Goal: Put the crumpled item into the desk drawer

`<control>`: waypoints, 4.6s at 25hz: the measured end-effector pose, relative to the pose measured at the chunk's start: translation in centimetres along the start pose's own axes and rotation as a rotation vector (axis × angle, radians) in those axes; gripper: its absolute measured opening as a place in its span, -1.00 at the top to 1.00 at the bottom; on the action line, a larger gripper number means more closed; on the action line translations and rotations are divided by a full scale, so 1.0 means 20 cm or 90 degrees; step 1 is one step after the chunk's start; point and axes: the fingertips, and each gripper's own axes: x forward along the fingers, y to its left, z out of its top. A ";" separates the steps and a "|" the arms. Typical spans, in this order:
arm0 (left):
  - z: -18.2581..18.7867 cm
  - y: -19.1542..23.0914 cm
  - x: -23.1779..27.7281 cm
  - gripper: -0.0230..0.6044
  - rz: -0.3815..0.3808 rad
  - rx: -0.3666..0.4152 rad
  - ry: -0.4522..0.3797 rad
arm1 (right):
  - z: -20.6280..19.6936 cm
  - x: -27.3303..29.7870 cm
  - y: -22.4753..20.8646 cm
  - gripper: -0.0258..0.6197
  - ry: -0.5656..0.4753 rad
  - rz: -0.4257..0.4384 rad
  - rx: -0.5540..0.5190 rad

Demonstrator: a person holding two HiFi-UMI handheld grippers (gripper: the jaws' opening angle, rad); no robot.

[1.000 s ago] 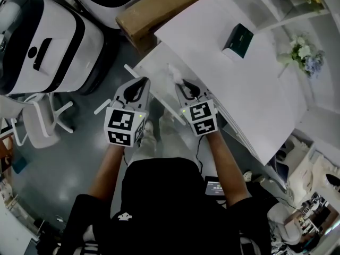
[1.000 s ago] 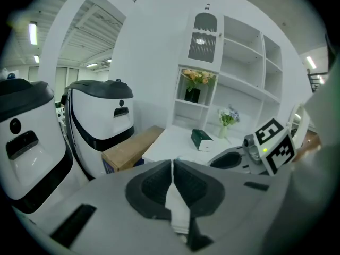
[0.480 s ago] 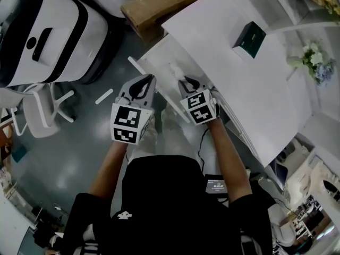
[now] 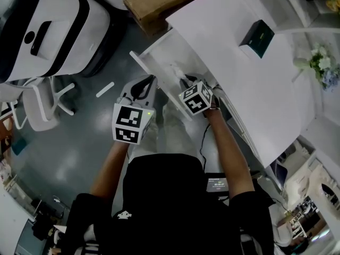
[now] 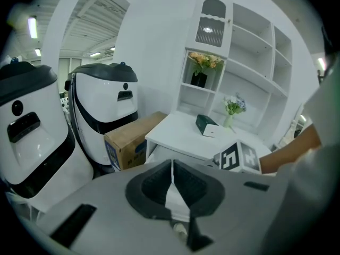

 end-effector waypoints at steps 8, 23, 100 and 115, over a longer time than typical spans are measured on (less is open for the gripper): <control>-0.07 0.04 0.03 0.88 0.012 -0.017 0.019 | -0.15 0.19 -0.03 0.70 0.079 -0.002 -0.044; -0.14 0.07 0.07 0.88 0.025 -0.041 0.027 | -0.21 0.32 -0.09 0.69 0.162 -0.016 -0.096; 0.22 -0.11 -0.29 0.88 -0.051 0.055 -0.064 | 0.15 -0.47 0.07 0.93 -0.081 -0.104 0.145; 0.35 -0.19 -0.59 0.88 -0.056 0.082 -0.132 | 0.45 -1.03 0.20 0.93 -0.261 -0.175 0.190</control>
